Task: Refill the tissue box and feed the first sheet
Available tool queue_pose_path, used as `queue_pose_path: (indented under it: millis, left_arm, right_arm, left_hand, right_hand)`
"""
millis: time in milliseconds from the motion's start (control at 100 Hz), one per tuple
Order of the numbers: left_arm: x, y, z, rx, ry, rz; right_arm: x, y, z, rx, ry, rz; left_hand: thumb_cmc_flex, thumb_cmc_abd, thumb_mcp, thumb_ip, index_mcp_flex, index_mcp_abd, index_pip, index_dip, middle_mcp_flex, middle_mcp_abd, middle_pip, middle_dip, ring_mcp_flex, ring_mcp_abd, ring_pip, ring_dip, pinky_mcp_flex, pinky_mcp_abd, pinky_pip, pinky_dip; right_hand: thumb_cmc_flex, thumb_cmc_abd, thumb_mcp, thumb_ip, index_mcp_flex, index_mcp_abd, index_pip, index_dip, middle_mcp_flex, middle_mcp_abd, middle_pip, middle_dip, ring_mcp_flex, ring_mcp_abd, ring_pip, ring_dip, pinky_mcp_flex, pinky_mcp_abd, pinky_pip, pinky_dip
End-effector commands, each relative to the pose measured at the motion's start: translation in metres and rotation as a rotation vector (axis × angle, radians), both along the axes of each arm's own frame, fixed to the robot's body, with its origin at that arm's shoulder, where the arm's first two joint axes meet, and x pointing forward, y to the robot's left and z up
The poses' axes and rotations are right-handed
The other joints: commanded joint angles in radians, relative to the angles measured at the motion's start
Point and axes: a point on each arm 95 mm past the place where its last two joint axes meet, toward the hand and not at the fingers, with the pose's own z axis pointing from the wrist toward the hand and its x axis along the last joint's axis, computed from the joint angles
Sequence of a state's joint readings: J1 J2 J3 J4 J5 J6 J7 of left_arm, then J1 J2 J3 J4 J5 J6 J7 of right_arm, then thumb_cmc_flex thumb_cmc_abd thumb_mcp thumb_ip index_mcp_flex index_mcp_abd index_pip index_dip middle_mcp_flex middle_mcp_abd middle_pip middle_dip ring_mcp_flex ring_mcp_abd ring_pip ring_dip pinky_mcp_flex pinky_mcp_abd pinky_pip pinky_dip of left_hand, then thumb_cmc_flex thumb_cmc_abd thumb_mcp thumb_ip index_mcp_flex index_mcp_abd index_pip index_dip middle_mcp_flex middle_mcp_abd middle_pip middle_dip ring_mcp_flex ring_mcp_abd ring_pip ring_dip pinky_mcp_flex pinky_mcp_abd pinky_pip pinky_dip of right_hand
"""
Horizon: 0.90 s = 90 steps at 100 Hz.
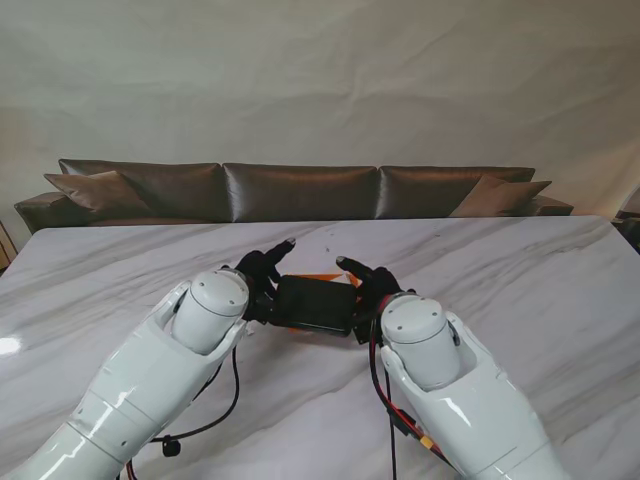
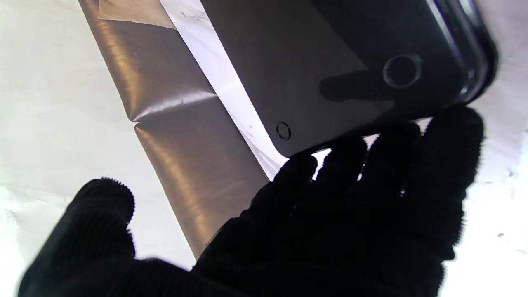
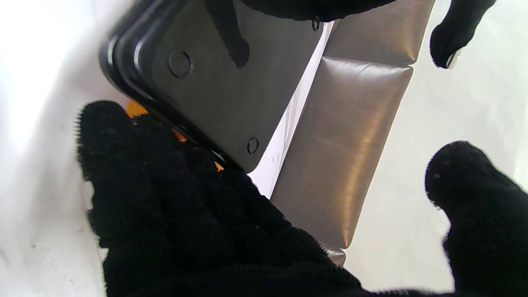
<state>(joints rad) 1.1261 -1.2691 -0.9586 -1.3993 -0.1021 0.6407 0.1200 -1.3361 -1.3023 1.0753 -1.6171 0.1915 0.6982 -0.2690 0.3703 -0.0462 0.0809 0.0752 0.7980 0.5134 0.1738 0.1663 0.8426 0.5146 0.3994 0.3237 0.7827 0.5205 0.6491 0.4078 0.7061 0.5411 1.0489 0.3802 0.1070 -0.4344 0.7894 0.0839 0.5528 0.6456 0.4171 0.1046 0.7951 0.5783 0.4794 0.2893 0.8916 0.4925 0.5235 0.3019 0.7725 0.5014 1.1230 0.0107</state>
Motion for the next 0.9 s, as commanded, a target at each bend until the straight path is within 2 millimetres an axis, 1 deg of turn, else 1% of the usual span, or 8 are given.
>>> queue_pose_path:
  millis: [0, 320, 550, 890]
  left_arm:
    - [-0.004, -0.035, 0.014, -0.079, -0.009, -0.088]
    - [0.006, -0.043, 0.017, -0.071, -0.011, -0.118]
    - [0.008, -0.048, 0.016, -0.074, -0.009, -0.131]
    - [0.014, -0.046, 0.008, -0.076, 0.002, -0.118]
  right_arm:
    - [0.002, 0.022, 0.014, 0.061, -0.023, 0.064]
    - [0.020, 0.017, 0.015, 0.048, -0.017, 0.067]
    - [0.034, 0.015, 0.021, 0.004, -0.013, 0.112]
    - [0.043, 0.019, 0.022, -0.002, -0.007, 0.133]
  left_hand:
    - [-0.010, 0.033, 0.013, -0.001, 0.048, -0.168, 0.103, 0.029, 0.015, -0.122, 0.050, 0.010, -0.010, -0.011, 0.038, 0.007, 0.025, -0.069, 0.190, 0.003]
    - [-0.011, 0.032, 0.013, -0.001, 0.050, -0.168, 0.104, 0.029, 0.015, -0.122, 0.050, 0.010, -0.010, -0.013, 0.038, 0.007, 0.024, -0.068, 0.190, 0.002]
    - [-0.010, 0.032, 0.014, -0.001, 0.051, -0.169, 0.105, 0.030, 0.016, -0.122, 0.051, 0.011, -0.008, -0.012, 0.039, 0.007, 0.027, -0.068, 0.192, 0.002]
    - [-0.010, 0.031, 0.014, -0.002, 0.053, -0.170, 0.106, 0.030, 0.017, -0.122, 0.051, 0.010, -0.006, -0.011, 0.039, 0.007, 0.027, -0.067, 0.191, 0.002]
  right_hand:
    - [0.008, 0.013, -0.023, 0.020, 0.040, -0.146, 0.094, 0.029, 0.030, -0.135, 0.030, -0.007, 0.005, -0.090, 0.003, -0.007, 0.011, -0.080, 0.008, -0.013]
    - [0.009, 0.012, -0.024, 0.020, 0.041, -0.146, 0.094, 0.029, 0.030, -0.134, 0.029, -0.008, 0.005, -0.088, 0.001, -0.008, 0.011, -0.080, 0.009, -0.013]
    - [0.007, 0.016, -0.024, 0.020, 0.040, -0.148, 0.094, 0.029, 0.030, -0.135, 0.029, -0.008, 0.006, -0.092, 0.001, -0.008, 0.011, -0.080, 0.009, -0.013]
    - [0.005, 0.017, -0.024, 0.020, 0.040, -0.149, 0.095, 0.030, 0.030, -0.135, 0.029, -0.008, 0.007, -0.092, 0.000, -0.009, 0.011, -0.080, 0.009, -0.013]
